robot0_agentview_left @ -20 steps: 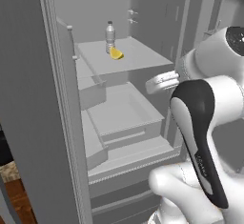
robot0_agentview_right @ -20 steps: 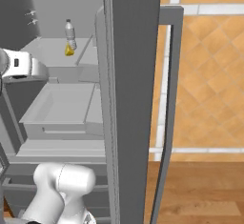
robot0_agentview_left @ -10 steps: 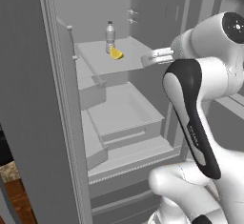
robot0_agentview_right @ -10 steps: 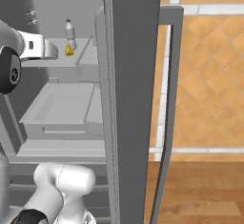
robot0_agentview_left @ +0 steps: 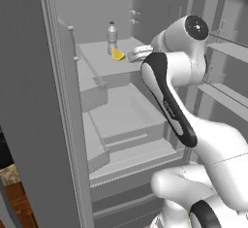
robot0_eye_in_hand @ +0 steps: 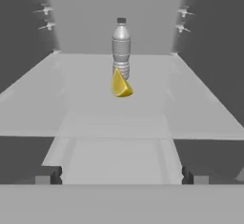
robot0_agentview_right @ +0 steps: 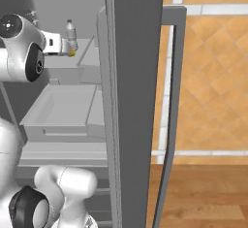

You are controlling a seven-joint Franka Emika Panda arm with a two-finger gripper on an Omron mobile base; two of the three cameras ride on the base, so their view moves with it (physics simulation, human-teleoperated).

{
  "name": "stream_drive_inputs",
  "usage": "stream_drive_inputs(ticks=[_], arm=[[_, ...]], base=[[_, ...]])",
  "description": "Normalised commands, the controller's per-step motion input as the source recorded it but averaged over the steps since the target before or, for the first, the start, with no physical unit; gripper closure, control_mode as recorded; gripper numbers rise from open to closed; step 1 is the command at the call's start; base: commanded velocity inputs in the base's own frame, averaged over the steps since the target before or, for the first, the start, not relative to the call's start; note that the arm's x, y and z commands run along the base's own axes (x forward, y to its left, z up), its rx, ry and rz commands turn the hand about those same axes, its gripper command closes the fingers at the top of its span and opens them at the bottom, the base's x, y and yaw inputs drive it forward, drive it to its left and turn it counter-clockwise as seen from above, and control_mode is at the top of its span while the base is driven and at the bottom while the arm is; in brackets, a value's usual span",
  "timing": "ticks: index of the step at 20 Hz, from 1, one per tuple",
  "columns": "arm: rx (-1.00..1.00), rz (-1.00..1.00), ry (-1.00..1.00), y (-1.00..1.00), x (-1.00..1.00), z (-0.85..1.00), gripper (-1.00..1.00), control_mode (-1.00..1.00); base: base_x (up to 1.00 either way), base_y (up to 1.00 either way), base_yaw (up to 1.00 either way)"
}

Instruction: Grab a lemon wedge from the fridge and one ice cube from the ice bowl, and put them in the glass of lemonade.

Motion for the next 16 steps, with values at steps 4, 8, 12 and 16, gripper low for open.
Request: stream_drive_inputs(ticks=[4,8,12,16], arm=[[0.00,0.00,0.03,0.13,0.80,-0.06,-1.00,-1.00],[0.00,0.00,0.18,0.29,0.95,-0.06,-1.00,-1.00],[0.00,0.01,0.13,0.17,0.52,-0.02,-1.00,-1.00],[-0.01,0.00,0.00,0.00,0.42,-0.37,-1.00,-1.00]], base=[[0.00,0.00,0.00],[0.00,0.00,0.00],[0.00,0.00,0.00],[0.00,0.00,0.00]])
